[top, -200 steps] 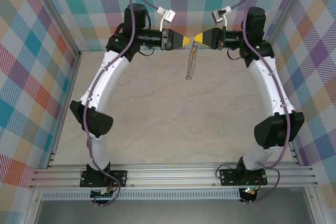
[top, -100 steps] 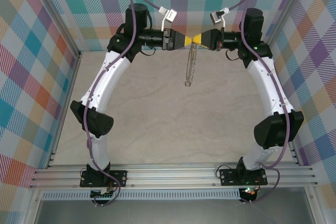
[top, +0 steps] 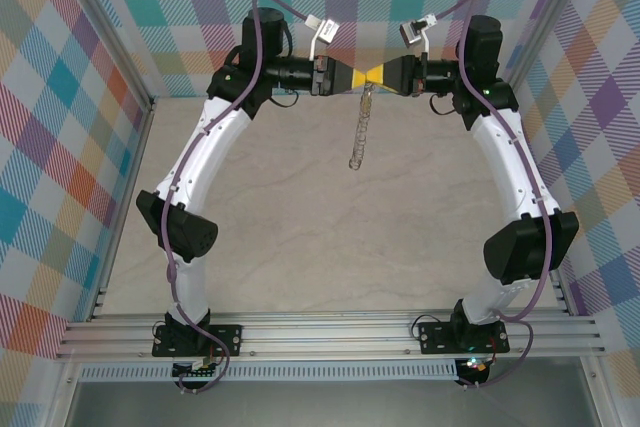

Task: Put the keys on the keyring

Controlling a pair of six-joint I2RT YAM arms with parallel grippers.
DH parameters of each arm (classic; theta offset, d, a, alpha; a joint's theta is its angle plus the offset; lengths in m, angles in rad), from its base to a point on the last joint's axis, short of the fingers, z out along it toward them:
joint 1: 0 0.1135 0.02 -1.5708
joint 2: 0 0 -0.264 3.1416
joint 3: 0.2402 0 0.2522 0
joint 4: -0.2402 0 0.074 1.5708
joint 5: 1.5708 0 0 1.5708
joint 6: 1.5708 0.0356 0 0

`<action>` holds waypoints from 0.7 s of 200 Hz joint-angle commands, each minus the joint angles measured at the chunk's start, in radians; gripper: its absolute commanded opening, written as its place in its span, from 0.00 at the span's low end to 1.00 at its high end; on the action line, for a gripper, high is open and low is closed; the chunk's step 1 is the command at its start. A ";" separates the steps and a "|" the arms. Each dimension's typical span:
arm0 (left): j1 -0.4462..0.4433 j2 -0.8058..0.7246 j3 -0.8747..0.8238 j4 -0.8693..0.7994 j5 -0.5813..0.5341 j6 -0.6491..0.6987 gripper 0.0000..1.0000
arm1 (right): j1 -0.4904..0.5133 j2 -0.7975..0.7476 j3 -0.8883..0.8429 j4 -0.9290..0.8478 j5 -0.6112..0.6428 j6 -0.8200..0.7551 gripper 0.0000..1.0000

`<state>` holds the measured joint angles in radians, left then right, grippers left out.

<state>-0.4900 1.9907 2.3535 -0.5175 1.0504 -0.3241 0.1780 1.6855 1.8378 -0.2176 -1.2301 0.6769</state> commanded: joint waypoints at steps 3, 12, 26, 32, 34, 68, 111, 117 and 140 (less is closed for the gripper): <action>-0.026 0.003 0.036 0.050 0.059 0.004 0.00 | 0.011 -0.011 -0.015 0.052 0.009 0.027 0.00; -0.028 0.003 0.034 0.063 0.056 -0.006 0.00 | 0.011 -0.012 -0.017 0.061 0.010 0.036 0.00; -0.030 0.000 0.022 0.100 0.027 -0.036 0.00 | 0.010 -0.019 -0.029 0.066 0.026 0.040 0.05; -0.030 -0.006 0.012 0.115 0.010 -0.049 0.00 | 0.009 -0.025 -0.038 0.067 0.033 0.041 0.08; -0.030 -0.008 0.009 0.124 0.003 -0.053 0.00 | 0.009 -0.027 -0.041 0.069 0.036 0.041 0.09; -0.030 -0.034 -0.044 0.232 -0.070 -0.142 0.00 | -0.001 -0.081 -0.129 0.106 0.088 0.053 0.30; -0.030 -0.058 -0.076 0.292 -0.116 -0.160 0.00 | -0.005 -0.146 -0.234 0.174 0.115 0.088 0.34; -0.030 -0.058 -0.078 0.292 -0.116 -0.161 0.00 | -0.005 -0.152 -0.245 0.186 0.117 0.095 0.35; -0.030 -0.058 -0.079 0.295 -0.120 -0.163 0.00 | -0.005 -0.174 -0.284 0.222 0.125 0.122 0.35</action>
<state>-0.5102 1.9907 2.2780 -0.3210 0.9478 -0.4641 0.1646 1.5543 1.5864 -0.0711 -1.1069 0.7673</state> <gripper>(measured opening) 0.050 0.344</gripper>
